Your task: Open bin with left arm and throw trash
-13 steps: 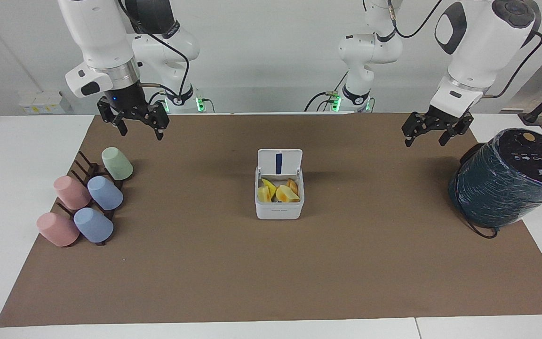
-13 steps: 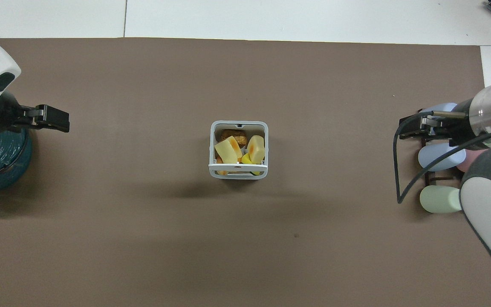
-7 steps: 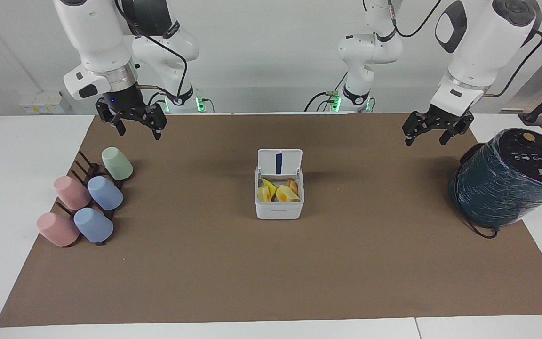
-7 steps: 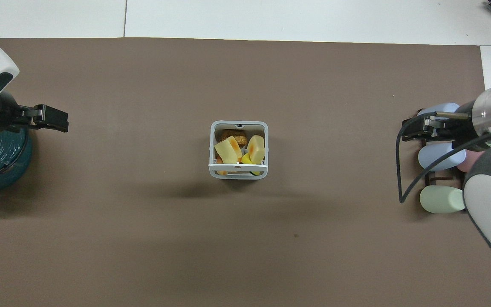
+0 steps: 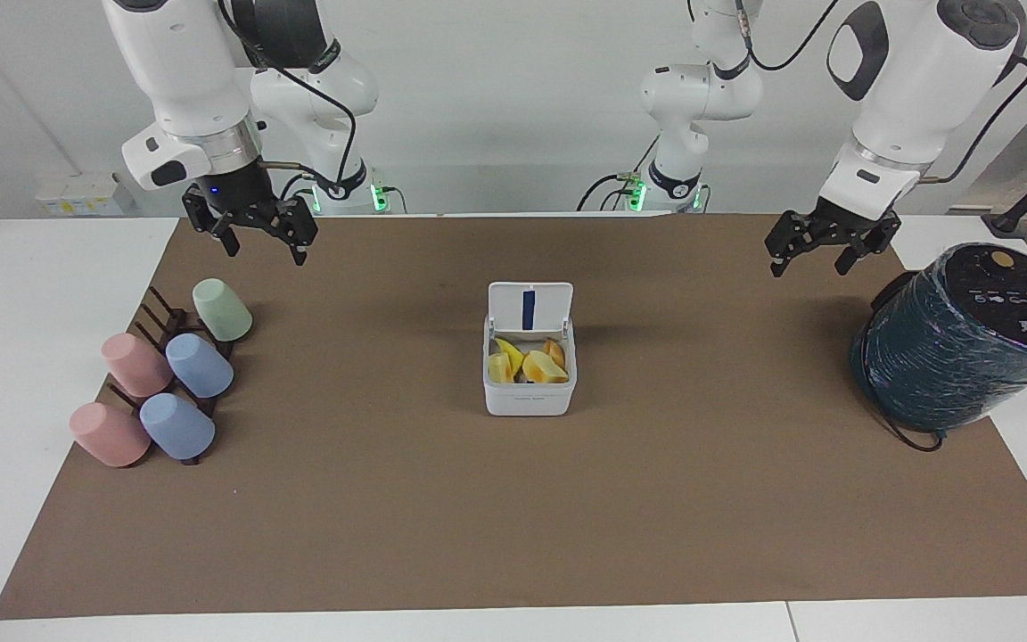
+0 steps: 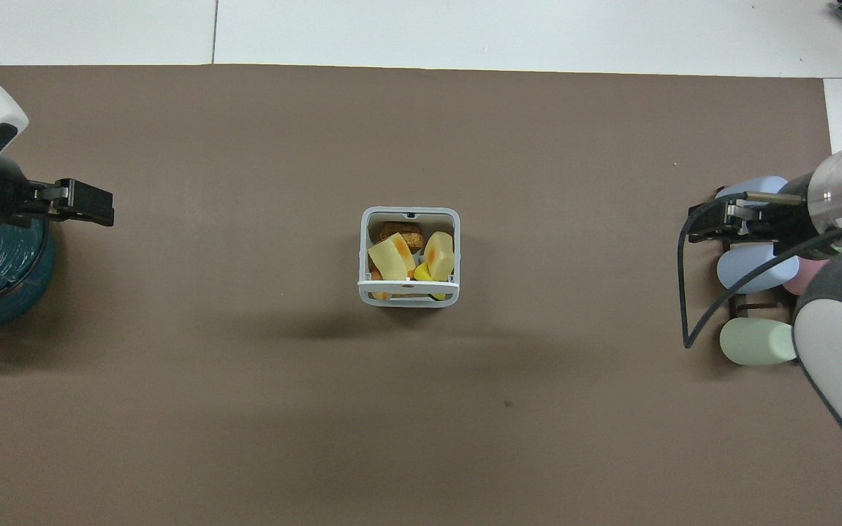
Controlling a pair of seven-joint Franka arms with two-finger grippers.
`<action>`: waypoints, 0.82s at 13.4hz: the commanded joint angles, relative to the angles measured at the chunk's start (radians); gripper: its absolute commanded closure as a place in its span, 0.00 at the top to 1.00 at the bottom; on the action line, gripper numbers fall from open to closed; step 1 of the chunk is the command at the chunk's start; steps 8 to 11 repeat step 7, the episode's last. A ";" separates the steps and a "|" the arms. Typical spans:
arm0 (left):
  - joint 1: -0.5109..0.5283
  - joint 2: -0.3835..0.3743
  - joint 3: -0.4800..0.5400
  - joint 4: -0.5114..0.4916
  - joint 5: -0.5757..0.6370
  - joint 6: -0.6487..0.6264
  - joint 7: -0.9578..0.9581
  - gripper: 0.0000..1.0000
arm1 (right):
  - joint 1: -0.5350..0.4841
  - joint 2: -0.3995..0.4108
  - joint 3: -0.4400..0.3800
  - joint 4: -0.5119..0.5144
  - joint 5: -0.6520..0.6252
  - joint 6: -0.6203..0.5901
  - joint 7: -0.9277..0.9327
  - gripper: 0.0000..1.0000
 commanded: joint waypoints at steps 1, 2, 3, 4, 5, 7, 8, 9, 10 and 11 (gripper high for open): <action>-0.015 -0.027 0.002 -0.026 0.024 -0.004 0.000 1.00 | -0.022 -0.011 0.011 -0.013 0.015 0.002 -0.026 1.00; -0.015 -0.027 0.004 -0.024 0.024 0.006 0.000 1.00 | -0.022 -0.011 0.011 -0.013 0.015 0.002 -0.026 1.00; -0.015 -0.027 0.004 -0.026 0.024 0.007 -0.002 1.00 | -0.022 -0.011 0.011 -0.013 0.015 0.002 -0.026 1.00; -0.015 -0.027 0.004 -0.026 0.026 0.004 -0.002 1.00 | -0.022 -0.011 0.011 -0.013 0.015 0.002 -0.026 1.00; -0.015 -0.028 0.004 -0.024 0.026 0.003 -0.002 1.00 | -0.022 -0.011 0.011 -0.013 0.015 0.002 -0.026 1.00; -0.009 -0.027 0.004 -0.026 0.026 -0.003 0.004 1.00 | -0.022 -0.011 0.011 -0.013 0.015 0.002 -0.026 1.00; -0.009 -0.027 0.004 -0.026 0.026 -0.003 0.004 1.00 | -0.022 -0.011 0.011 -0.013 0.015 0.002 -0.026 1.00; -0.009 -0.027 0.004 -0.026 0.026 -0.003 0.004 1.00 | -0.022 -0.011 0.011 -0.013 0.015 0.002 -0.026 1.00; -0.009 -0.027 0.004 -0.026 0.026 -0.003 0.004 1.00 | -0.022 -0.011 0.011 -0.013 0.015 0.002 -0.026 1.00; -0.009 -0.027 0.004 -0.026 0.026 -0.003 0.004 1.00 | -0.022 -0.011 0.011 -0.013 0.015 0.002 -0.026 1.00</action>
